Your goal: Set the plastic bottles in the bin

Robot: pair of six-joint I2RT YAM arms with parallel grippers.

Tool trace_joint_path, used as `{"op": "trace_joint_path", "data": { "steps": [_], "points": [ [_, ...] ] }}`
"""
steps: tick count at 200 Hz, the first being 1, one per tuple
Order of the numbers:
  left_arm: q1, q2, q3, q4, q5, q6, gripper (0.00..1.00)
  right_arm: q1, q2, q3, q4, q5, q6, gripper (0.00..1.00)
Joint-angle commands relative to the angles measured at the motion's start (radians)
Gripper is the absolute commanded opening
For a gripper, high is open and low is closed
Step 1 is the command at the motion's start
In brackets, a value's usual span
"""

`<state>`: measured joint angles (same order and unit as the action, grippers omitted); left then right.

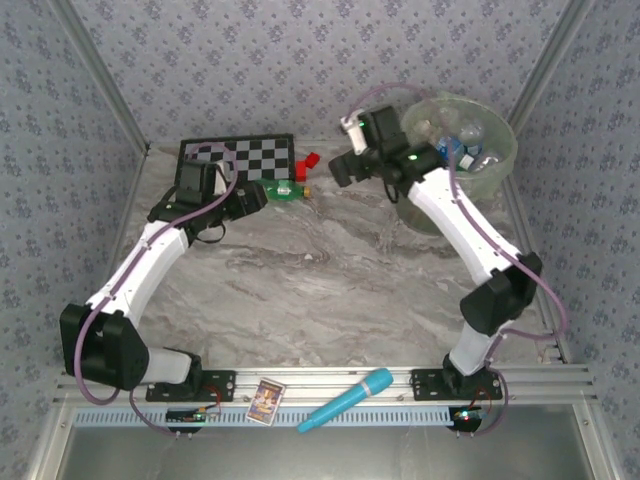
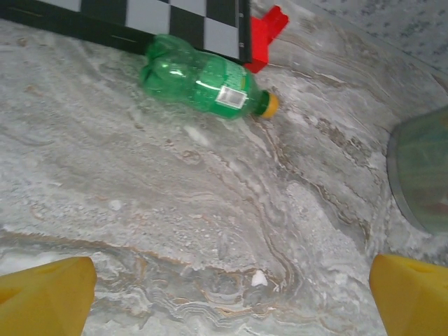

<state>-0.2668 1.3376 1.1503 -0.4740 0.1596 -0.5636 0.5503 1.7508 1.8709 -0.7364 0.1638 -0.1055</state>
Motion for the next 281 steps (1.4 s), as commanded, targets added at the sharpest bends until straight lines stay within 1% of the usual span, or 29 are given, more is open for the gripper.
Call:
{"op": "trace_joint_path", "data": {
  "steps": [1,31,60,88,117,154,184,238,270,281],
  "points": [
    [0.014,-0.065,-0.009,-0.014,-0.057,-0.045,1.0,0.022,0.104,0.038,0.059,-0.021,-0.029,1.0],
    [0.027,-0.115,-0.011,-0.047,-0.099,-0.061,1.0,0.053,0.265,0.119,0.111,-0.055,-0.071,0.99],
    [0.036,-0.133,0.024,-0.096,-0.129,-0.07,1.0,0.094,0.437,0.243,0.121,-0.04,-0.154,0.99],
    [0.037,-0.145,0.063,-0.14,-0.166,-0.083,1.0,0.114,0.577,0.375,0.116,-0.08,-0.159,1.0],
    [0.038,-0.144,0.096,-0.162,-0.195,-0.096,1.0,0.123,0.675,0.447,0.131,-0.072,-0.166,1.0],
    [0.038,-0.101,0.173,-0.2,-0.206,-0.094,1.0,0.123,0.739,0.467,0.187,-0.069,-0.22,1.0],
    [0.038,-0.093,0.192,-0.244,-0.206,-0.1,1.0,0.111,0.781,0.481,0.205,-0.101,-0.238,1.0],
    [0.037,-0.125,0.183,-0.285,-0.222,-0.088,1.0,0.069,0.826,0.505,0.209,-0.212,-0.23,1.0],
    [0.038,-0.155,0.158,-0.299,-0.241,-0.079,1.0,0.063,0.852,0.51,0.21,-0.272,-0.234,1.0],
    [0.038,-0.159,0.157,-0.303,-0.241,-0.076,1.0,0.062,0.857,0.511,0.204,-0.303,-0.227,0.95]
  ]
}}
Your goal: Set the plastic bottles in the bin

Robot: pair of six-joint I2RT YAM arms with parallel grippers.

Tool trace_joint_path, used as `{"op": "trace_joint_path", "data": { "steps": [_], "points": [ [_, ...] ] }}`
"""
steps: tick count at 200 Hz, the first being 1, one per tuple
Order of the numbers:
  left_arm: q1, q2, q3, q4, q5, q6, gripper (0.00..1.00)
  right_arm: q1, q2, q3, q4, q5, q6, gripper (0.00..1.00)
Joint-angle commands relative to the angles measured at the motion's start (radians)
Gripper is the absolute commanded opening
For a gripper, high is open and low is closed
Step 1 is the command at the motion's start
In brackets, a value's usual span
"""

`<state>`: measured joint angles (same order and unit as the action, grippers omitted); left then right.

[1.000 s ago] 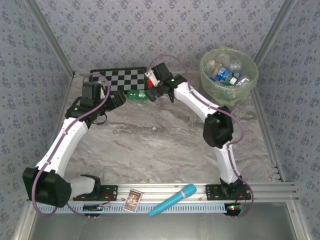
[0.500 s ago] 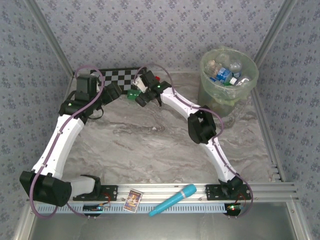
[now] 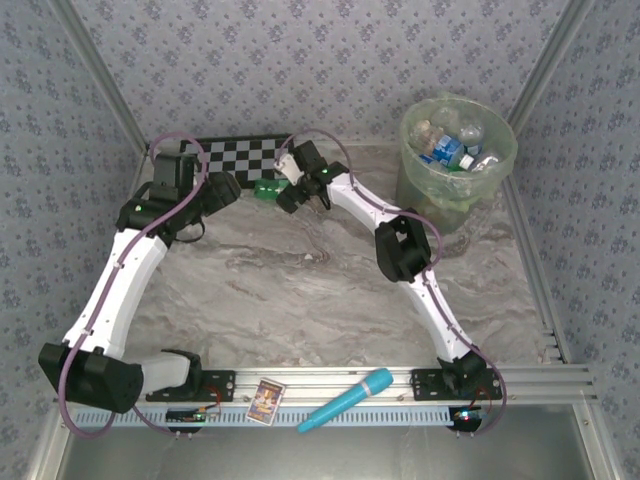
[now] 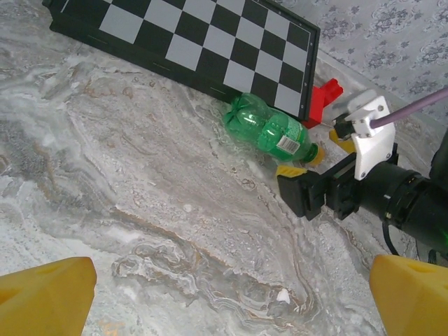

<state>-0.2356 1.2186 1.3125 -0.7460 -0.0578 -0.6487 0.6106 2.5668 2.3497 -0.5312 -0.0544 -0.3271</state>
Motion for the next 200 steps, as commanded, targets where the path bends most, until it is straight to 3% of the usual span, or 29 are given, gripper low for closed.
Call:
{"op": "trace_joint_path", "data": {
  "steps": [1,82,143,166,189,200],
  "points": [
    [0.007,-0.04,-0.006,-0.031,-0.024,0.009,1.0,0.002,0.041,0.033,-0.002,-0.086,-0.005,0.95],
    [0.007,-0.055,-0.006,-0.045,-0.019,0.037,1.0,0.031,0.041,0.03,-0.111,-0.125,0.056,0.76],
    [0.007,-0.089,-0.037,-0.045,-0.013,0.037,1.0,0.059,0.036,0.019,-0.14,-0.076,0.066,0.72],
    [0.007,-0.108,-0.046,-0.05,-0.016,0.035,1.0,0.064,0.039,0.023,-0.153,-0.062,0.068,0.62],
    [0.009,-0.134,-0.063,-0.052,-0.02,0.034,1.0,0.076,0.039,0.015,-0.169,-0.035,0.047,0.61],
    [0.009,-0.143,-0.069,-0.051,-0.022,0.031,1.0,0.081,0.039,0.012,-0.175,-0.029,0.043,0.52]
  ]
}}
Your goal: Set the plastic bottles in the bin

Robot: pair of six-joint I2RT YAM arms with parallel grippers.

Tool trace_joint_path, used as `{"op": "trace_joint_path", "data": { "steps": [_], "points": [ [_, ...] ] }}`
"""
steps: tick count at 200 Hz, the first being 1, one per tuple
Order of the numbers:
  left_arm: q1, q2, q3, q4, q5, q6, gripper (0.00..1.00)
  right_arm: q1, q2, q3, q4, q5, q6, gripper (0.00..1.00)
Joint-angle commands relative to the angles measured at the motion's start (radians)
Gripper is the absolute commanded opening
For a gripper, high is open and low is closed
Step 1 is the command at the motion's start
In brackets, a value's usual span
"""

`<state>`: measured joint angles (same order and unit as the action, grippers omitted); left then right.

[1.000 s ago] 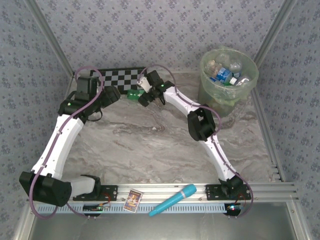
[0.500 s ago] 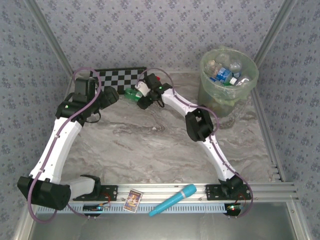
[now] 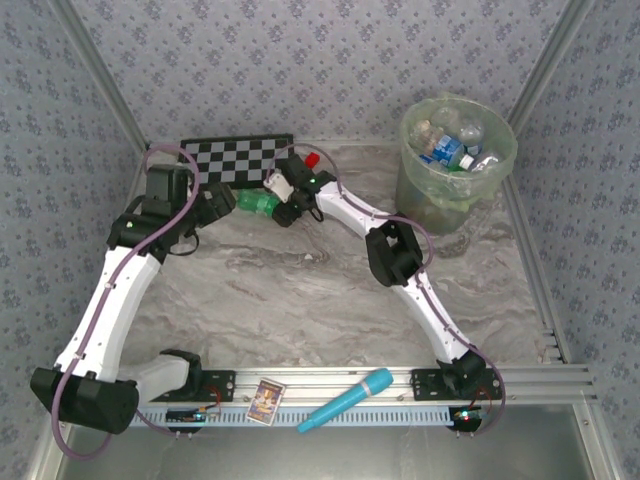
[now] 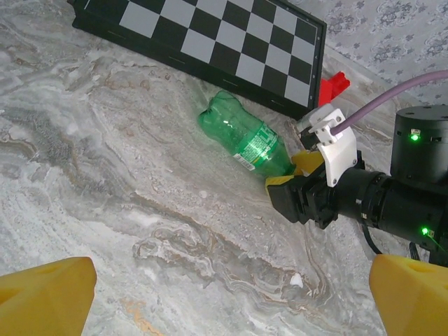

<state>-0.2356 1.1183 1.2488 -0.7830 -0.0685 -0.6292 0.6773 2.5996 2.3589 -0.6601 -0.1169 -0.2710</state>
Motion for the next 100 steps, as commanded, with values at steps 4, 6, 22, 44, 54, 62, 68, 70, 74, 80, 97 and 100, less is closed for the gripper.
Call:
{"op": "trace_joint_path", "data": {
  "steps": [4,6,22,44,54,62,68,70,74,80,97,100],
  "points": [
    [0.009,-0.045,-0.007,-0.015,-0.01,0.01,1.0,0.016,0.007,0.002,-0.047,0.034,-0.014,0.47],
    [0.009,-0.047,-0.008,-0.015,-0.01,0.01,1.0,0.017,0.007,0.003,-0.048,0.033,-0.015,0.46],
    [0.008,-0.054,-0.013,-0.016,-0.008,0.005,1.0,0.022,0.004,0.0,-0.055,0.038,-0.013,0.39],
    [0.009,-0.062,-0.015,-0.022,-0.007,0.003,1.0,0.031,-0.019,-0.015,-0.052,0.041,-0.009,0.31],
    [0.009,-0.07,-0.016,-0.025,-0.008,0.003,1.0,0.037,-0.036,-0.029,-0.048,0.046,-0.01,0.28],
    [0.009,-0.076,-0.02,-0.026,-0.008,0.002,1.0,0.04,-0.051,-0.041,-0.045,0.053,-0.005,0.24],
    [0.009,-0.082,-0.024,-0.026,-0.008,0.002,1.0,0.042,-0.066,-0.049,-0.042,0.054,0.0,0.19],
    [0.008,-0.084,-0.025,-0.026,-0.008,0.003,1.0,0.043,-0.07,-0.052,-0.041,0.054,0.002,0.18],
    [0.008,-0.088,-0.029,-0.024,-0.008,0.0,1.0,0.043,-0.082,-0.058,-0.039,0.054,0.009,0.17],
    [0.009,-0.094,-0.034,-0.021,-0.008,0.0,1.0,0.045,-0.099,-0.068,-0.034,0.051,0.022,0.17],
    [0.009,-0.111,-0.051,-0.013,-0.006,-0.001,1.0,0.045,-0.153,-0.109,-0.012,0.03,0.057,0.09],
    [0.009,-0.114,-0.053,-0.012,-0.006,-0.001,1.0,0.045,-0.163,-0.116,-0.008,0.027,0.066,0.09]
  ]
}}
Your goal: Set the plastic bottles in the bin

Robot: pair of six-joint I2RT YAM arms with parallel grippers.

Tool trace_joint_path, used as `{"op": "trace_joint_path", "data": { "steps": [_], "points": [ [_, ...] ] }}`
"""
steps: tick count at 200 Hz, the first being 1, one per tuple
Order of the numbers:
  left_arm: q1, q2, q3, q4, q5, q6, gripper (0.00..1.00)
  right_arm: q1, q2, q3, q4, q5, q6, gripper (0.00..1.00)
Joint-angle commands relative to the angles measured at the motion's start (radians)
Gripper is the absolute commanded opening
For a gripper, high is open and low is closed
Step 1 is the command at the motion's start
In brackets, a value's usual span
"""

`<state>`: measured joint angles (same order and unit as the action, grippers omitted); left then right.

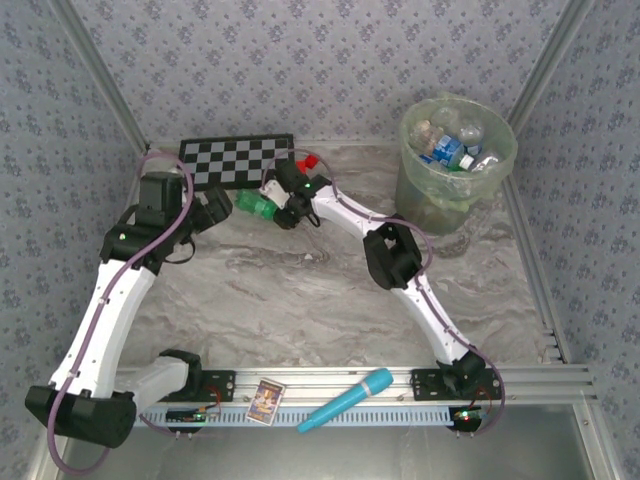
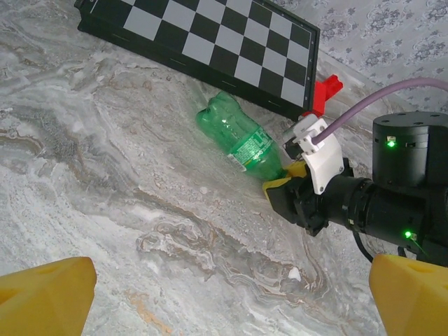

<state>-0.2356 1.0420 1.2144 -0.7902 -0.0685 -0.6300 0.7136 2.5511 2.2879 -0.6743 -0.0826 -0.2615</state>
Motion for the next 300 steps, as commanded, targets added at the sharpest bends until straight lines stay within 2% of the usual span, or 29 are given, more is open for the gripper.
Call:
{"op": "trace_joint_path", "data": {
  "steps": [1,72,101,148,188,228,248,276,300],
  "points": [
    [0.009,-0.039,-0.02,-0.004,-0.006,0.0,1.0,0.008,-0.119,-0.048,0.007,-0.008,0.059,0.09],
    [0.009,-0.092,-0.046,0.049,0.026,0.039,1.0,0.008,-0.388,-0.234,0.022,-0.033,0.264,0.1],
    [0.009,-0.108,-0.046,0.071,0.05,0.059,1.0,0.008,-0.536,-0.317,0.017,-0.008,0.357,0.1],
    [0.008,-0.149,-0.063,0.105,0.073,0.066,1.0,-0.019,-0.756,-0.37,-0.044,0.112,0.508,0.1],
    [0.005,-0.157,-0.059,0.137,0.122,0.053,1.0,-0.122,-0.957,-0.447,-0.061,0.152,0.688,0.1],
    [-0.028,-0.151,-0.057,0.174,0.176,0.066,1.0,-0.313,-1.119,-0.52,-0.066,0.069,0.932,0.13],
    [-0.073,-0.139,-0.048,0.189,0.187,0.092,1.0,-0.367,-1.173,-0.527,-0.106,0.098,0.994,0.14],
    [-0.144,-0.105,-0.024,0.198,0.177,0.136,1.0,-0.42,-1.248,-0.555,-0.158,0.177,1.144,0.13],
    [-0.185,-0.078,-0.003,0.208,0.177,0.161,1.0,-0.472,-1.3,-0.602,-0.176,0.197,1.279,0.13]
  ]
}}
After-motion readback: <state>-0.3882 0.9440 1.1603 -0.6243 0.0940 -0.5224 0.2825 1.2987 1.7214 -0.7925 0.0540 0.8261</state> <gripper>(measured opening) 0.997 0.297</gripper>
